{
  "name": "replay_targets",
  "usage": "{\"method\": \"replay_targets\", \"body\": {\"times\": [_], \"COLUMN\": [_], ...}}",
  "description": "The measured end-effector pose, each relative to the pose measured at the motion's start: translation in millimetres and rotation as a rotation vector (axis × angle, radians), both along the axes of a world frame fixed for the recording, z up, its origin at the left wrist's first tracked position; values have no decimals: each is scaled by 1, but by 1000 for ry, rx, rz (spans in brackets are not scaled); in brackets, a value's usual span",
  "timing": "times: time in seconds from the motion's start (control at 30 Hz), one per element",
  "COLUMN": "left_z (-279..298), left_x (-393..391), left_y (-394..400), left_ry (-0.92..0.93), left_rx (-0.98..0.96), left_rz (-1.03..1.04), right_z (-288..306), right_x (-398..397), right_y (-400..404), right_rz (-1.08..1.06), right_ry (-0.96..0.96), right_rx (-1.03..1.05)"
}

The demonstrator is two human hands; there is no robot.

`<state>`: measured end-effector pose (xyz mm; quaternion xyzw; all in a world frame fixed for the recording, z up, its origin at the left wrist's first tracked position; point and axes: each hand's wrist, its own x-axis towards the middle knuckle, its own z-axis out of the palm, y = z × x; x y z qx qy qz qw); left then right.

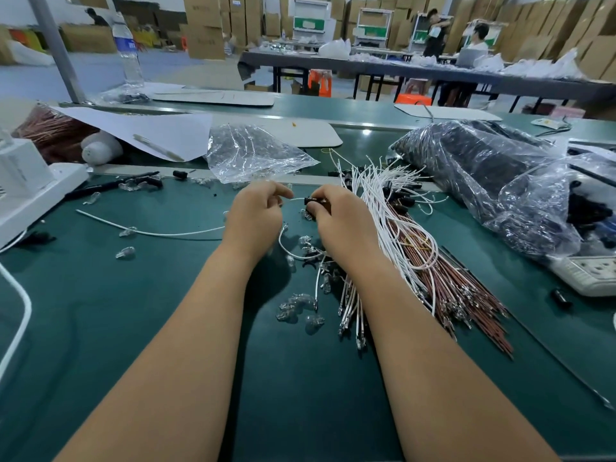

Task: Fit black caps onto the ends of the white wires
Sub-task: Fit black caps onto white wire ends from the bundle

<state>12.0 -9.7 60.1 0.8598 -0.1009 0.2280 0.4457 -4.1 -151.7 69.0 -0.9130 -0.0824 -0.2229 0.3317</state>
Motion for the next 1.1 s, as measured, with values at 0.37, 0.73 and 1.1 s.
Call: {"method": "replay_targets", "body": {"times": [0.37,0.73,1.1], "left_z": [3,4,5], "left_x": [-2,-3,-4], "left_y": [-4,-4,-4], "left_ry": [44,51,39], "left_rx": [-192,-213,-165], "left_rz": [-94,-125,-115], "right_z": [1,1,-1], "right_x": [0,0,4], "right_y": [-5,-7,-12], "right_rz": [29,9,8], "right_ry": [-35,-108,-73], "right_rx": [246,240,294]}}
